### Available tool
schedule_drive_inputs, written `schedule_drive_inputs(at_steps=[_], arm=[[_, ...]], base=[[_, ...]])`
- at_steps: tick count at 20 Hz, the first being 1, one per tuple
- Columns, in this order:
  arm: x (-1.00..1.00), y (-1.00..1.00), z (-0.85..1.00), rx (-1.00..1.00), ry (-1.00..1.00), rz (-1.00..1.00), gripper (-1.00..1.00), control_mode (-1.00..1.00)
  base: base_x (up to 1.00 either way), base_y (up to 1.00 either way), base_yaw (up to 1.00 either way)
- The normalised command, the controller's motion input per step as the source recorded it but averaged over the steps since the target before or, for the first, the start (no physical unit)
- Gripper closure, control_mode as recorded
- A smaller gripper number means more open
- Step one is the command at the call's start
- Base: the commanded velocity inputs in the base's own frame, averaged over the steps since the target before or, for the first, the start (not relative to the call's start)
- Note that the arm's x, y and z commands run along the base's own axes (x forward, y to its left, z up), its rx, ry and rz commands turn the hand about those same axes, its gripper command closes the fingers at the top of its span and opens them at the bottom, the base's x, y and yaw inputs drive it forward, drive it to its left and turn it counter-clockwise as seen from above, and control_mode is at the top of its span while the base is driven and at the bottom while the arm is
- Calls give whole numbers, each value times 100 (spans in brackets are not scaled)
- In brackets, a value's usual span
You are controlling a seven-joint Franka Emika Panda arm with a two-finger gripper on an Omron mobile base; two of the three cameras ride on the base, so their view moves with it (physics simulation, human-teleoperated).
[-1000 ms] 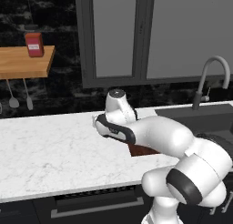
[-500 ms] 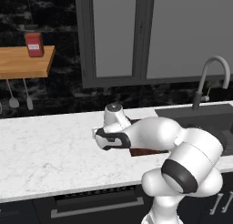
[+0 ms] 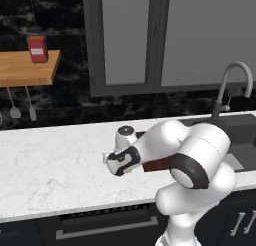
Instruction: Pick up the sponge from the counter and clean the cutting board by briefly scrubbing or pressing down on the cutting board. Once finished, release the sponge.
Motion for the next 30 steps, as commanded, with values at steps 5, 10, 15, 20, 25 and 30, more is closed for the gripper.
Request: schedule_drive_inputs(at_steps=[5,10,15,20,25,30], arm=[[1,0,-59,0,6,0,100,-100],[3,2,-66,0,7,0,-100,-100],[-1,0,-14,0,1,0,-100,-100],[0,2,0,0,0,0,-100,-100],[-17,-14,-5,0,0,0,-100,-100],[-36,-10,39,0,-15,0,-100,-100]], base=[[0,0,0],[0,0,0],[0,0,0],[0,0,0],[0,0,0],[0,0,0]])
